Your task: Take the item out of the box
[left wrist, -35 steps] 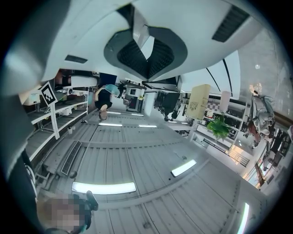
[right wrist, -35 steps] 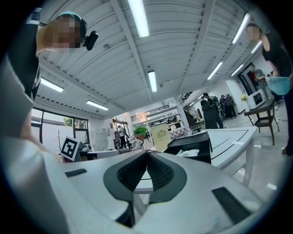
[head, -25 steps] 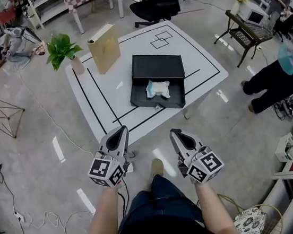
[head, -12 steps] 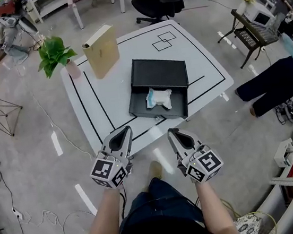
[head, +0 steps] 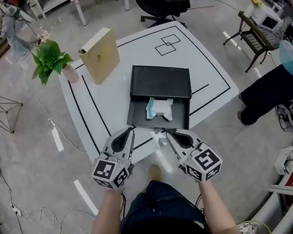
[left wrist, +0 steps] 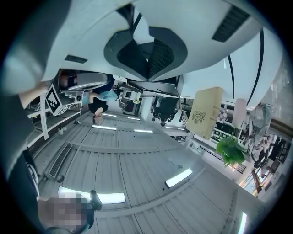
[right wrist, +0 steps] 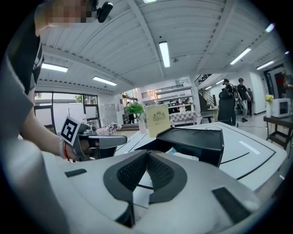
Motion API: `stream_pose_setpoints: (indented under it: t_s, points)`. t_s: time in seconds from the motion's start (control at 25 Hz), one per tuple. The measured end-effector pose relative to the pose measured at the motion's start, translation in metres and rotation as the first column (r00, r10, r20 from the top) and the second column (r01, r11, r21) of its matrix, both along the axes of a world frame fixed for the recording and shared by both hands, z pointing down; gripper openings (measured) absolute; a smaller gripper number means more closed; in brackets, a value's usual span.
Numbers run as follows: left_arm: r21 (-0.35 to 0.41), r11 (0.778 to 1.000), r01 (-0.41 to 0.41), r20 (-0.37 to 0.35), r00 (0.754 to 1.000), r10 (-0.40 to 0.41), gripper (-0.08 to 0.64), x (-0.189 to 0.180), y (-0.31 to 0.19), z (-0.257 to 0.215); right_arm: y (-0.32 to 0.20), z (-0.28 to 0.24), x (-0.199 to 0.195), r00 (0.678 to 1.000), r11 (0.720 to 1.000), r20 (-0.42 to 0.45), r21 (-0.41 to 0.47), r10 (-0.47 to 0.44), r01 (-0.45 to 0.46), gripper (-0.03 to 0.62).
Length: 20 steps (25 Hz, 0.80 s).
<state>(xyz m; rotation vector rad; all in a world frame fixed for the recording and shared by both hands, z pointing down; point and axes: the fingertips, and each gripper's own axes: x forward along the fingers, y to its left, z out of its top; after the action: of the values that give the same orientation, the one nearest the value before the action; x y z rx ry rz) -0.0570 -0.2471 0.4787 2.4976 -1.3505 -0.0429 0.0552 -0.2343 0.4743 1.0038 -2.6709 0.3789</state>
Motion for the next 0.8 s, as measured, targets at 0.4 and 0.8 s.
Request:
stream_pose_setpoints:
  t_s: [0.4, 0.8]
  points:
    - [-0.031, 0.999, 0.011, 0.036, 0.999, -0.010, 0.002, 0.009, -0.022, 0.007, -0.035, 0.007, 0.002, 0.987, 0.994, -0.124, -0.067, -0.099, 0.091, 0.005]
    - [-0.080, 0.997, 0.022, 0.066, 0.998, -0.016, 0.002, 0.003, -0.036, 0.016, -0.059, 0.025, -0.004, 0.936, 0.987, -0.317, -0.090, -0.154, 0.132, 0.005]
